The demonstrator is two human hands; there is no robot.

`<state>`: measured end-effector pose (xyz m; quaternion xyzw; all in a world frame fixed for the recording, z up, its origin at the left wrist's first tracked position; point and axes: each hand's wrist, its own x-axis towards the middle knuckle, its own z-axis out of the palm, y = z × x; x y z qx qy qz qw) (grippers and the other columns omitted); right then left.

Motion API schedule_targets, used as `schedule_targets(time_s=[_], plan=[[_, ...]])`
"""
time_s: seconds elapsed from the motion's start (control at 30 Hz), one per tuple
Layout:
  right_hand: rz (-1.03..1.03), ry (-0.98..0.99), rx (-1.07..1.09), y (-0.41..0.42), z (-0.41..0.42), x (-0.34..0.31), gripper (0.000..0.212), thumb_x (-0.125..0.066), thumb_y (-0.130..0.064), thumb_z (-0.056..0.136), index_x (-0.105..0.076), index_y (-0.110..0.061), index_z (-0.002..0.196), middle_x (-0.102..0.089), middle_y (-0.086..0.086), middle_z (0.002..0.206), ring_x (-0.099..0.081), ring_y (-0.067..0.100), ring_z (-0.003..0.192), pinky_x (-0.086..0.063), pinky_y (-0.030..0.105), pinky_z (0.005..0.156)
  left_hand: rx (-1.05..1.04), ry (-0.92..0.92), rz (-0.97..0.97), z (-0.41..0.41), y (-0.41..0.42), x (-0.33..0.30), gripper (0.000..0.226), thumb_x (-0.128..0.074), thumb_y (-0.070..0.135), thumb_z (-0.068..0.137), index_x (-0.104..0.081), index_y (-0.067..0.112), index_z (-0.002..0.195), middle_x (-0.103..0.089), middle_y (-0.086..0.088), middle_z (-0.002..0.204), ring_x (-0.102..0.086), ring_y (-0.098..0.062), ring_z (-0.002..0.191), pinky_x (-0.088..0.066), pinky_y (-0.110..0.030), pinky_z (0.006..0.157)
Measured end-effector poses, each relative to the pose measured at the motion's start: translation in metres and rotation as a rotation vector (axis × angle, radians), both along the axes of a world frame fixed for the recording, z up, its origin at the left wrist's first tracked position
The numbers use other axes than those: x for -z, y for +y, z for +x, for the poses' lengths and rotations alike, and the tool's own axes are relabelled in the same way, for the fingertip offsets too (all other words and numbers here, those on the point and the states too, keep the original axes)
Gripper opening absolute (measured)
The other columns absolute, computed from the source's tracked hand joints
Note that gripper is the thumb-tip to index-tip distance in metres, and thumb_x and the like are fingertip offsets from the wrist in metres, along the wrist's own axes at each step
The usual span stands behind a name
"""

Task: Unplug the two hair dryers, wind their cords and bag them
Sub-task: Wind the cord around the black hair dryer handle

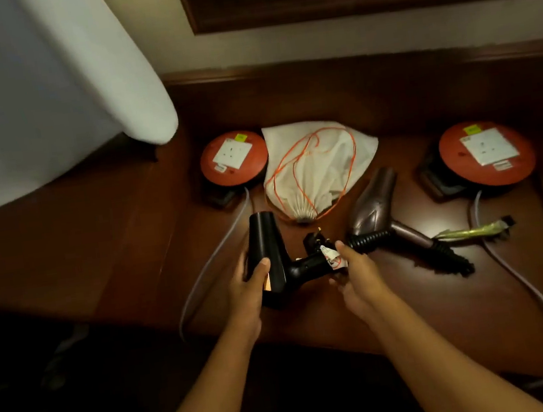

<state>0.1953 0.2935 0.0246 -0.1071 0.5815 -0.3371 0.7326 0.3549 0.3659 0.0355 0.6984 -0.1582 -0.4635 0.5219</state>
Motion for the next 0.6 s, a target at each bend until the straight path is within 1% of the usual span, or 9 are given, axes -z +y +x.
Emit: schedule_targets(time_s=[0.03,0.13,0.17,0.23,0.33,0.4,0.47,0.53,0.6], plan=[[0.016,0.039,0.011,0.002,0.002,0.011,0.038,-0.058,-0.024,0.091,-0.051,-0.012,0.127,-0.063,0.001,0.094,-0.057,0.014,0.078,-0.04,0.03,0.062,-0.008,0.004,0.024,-0.002,0.002,0.007,0.048,-0.068,0.025,0.087,-0.052,0.03,0.132,-0.065,0.004,0.118,-0.063,-0.015,0.106,-0.051,-0.033,0.091],[0.033,0.081,0.059,0.008,0.008,0.04,0.031,-0.058,-0.018,0.092,-0.051,-0.01,0.121,-0.062,0.004,0.095,-0.058,0.015,0.078,-0.041,0.03,0.064,-0.032,0.024,0.096,-0.007,0.01,0.027,0.061,-0.071,0.028,0.085,-0.045,0.029,0.14,-0.059,-0.002,0.13,-0.06,-0.021,0.114,-0.048,-0.043,0.099],[0.023,0.084,0.077,0.01,0.01,0.048,0.027,-0.058,-0.015,0.092,-0.049,-0.01,0.117,-0.062,0.007,0.097,-0.059,0.016,0.079,-0.043,0.031,0.066,-0.042,0.03,0.111,-0.008,0.012,0.031,0.063,-0.07,0.027,0.086,-0.043,0.028,0.143,-0.057,-0.004,0.132,-0.059,-0.022,0.115,-0.047,-0.044,0.101],[-0.004,0.085,0.103,0.014,0.013,0.058,0.024,-0.059,-0.011,0.092,-0.045,-0.011,0.112,-0.06,0.009,0.099,-0.061,0.019,0.083,-0.048,0.037,0.077,-0.055,0.035,0.128,-0.009,0.014,0.041,0.064,-0.067,0.024,0.088,-0.04,0.026,0.145,-0.056,-0.005,0.134,-0.058,-0.021,0.115,-0.047,-0.039,0.1],[-0.02,0.108,0.122,0.02,0.017,0.067,0.024,-0.06,-0.008,0.091,-0.044,-0.009,0.109,-0.06,0.011,0.099,-0.061,0.025,0.091,-0.048,0.045,0.094,-0.046,0.02,0.154,-0.009,0.014,0.05,0.063,-0.065,0.024,0.09,-0.038,0.026,0.146,-0.053,-0.002,0.136,-0.055,-0.019,0.116,-0.046,-0.033,0.095],[-0.018,0.164,0.13,0.023,0.021,0.071,0.029,-0.063,-0.008,0.089,-0.045,-0.009,0.111,-0.061,0.012,0.104,-0.062,0.028,0.098,-0.047,0.05,0.099,-0.041,0.009,0.18,-0.006,0.012,0.055,0.061,-0.064,0.023,0.09,-0.038,0.026,0.146,-0.052,-0.001,0.135,-0.054,-0.017,0.112,-0.045,-0.029,0.09],[-0.003,0.221,0.149,0.024,0.026,0.073,0.043,-0.067,-0.009,0.086,-0.042,-0.01,0.121,-0.06,0.013,0.112,-0.062,0.029,0.102,-0.047,0.052,0.099,-0.027,-0.011,0.193,-0.003,0.011,0.058,0.059,-0.063,0.022,0.091,-0.039,0.025,0.145,-0.052,-0.002,0.136,-0.054,-0.016,0.109,-0.044,-0.028,0.087],[0.017,0.295,0.204,0.024,0.03,0.073,0.055,-0.068,-0.01,0.084,-0.035,-0.01,0.128,-0.056,0.012,0.113,-0.062,0.027,0.1,-0.049,0.048,0.098,-0.001,-0.038,0.207,0.0,0.008,0.061,0.06,-0.063,0.021,0.091,-0.039,0.025,0.145,-0.052,-0.002,0.136,-0.053,-0.013,0.106,-0.044,-0.025,0.084],[0.039,0.387,0.237,0.024,0.034,0.074,0.054,-0.068,-0.013,0.085,-0.033,-0.006,0.125,-0.053,0.012,0.11,-0.058,0.023,0.093,-0.049,0.036,0.093,0.02,-0.06,0.22,0.002,0.003,0.064,0.06,-0.062,0.021,0.092,-0.038,0.024,0.146,-0.052,0.001,0.128,-0.052,-0.012,0.102,-0.043,-0.022,0.079]])
